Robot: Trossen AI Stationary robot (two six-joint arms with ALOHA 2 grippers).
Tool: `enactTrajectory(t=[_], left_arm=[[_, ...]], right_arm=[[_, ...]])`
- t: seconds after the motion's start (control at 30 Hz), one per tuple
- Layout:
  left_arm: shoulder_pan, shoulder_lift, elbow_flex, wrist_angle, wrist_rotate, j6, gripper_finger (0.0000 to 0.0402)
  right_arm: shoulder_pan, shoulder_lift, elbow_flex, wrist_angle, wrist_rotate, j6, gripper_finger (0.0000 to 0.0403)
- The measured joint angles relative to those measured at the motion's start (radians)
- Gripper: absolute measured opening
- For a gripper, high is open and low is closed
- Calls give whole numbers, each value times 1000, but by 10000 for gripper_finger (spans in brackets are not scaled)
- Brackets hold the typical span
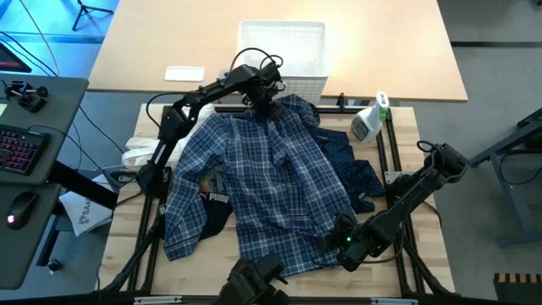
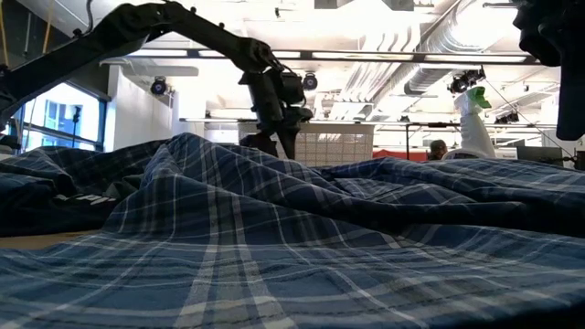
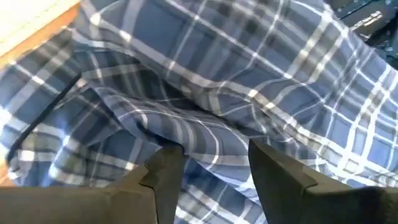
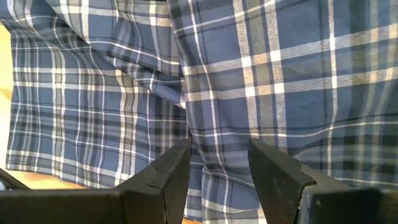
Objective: Fold Laundry from Bin
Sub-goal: Fold the checkered blue polo
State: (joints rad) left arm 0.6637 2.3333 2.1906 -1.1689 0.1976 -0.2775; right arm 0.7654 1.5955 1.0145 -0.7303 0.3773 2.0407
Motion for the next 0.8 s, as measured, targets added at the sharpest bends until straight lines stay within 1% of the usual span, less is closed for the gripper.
enactTrajectory(t=[0.1, 0.2, 0.27, 0.33, 0.37, 0.4, 0.57, 0.63, 0.73, 0.8], left_arm=[[1, 39, -1, -22, 0, 2, 141], [-8, 60, -2, -43, 0, 45, 113], [-25, 55, -2, -52, -4, 89, 83], [-43, 39, -2, -61, -6, 133, 42], [-52, 24, -2, -62, -16, 152, 22], [-61, 5, -2, -60, -34, 165, 11], [-94, -136, -1, -49, -198, 235, 4], [-102, -189, -1, -30, -248, 265, 2], [-103, -260, 0, 19, -274, 299, 1], [-89, -281, 2, 31, -281, 311, 1]], right_arm=[[0, 0, 0, 1, 0, 0, 158], [0, 0, 0, 3, -2, 1, 158], [0, 0, 0, 10, -4, 2, 158], [0, 0, 0, 23, -4, 1, 158], [0, 0, 0, 27, -4, 1, 158], [0, 0, 0, 31, -5, 2, 158], [0, 0, 0, 49, -7, 2, 158], [0, 0, 0, 51, -7, 1, 158], [0, 0, 0, 56, -7, -21, 158], [0, 0, 0, 58, -7, -59, 158]])
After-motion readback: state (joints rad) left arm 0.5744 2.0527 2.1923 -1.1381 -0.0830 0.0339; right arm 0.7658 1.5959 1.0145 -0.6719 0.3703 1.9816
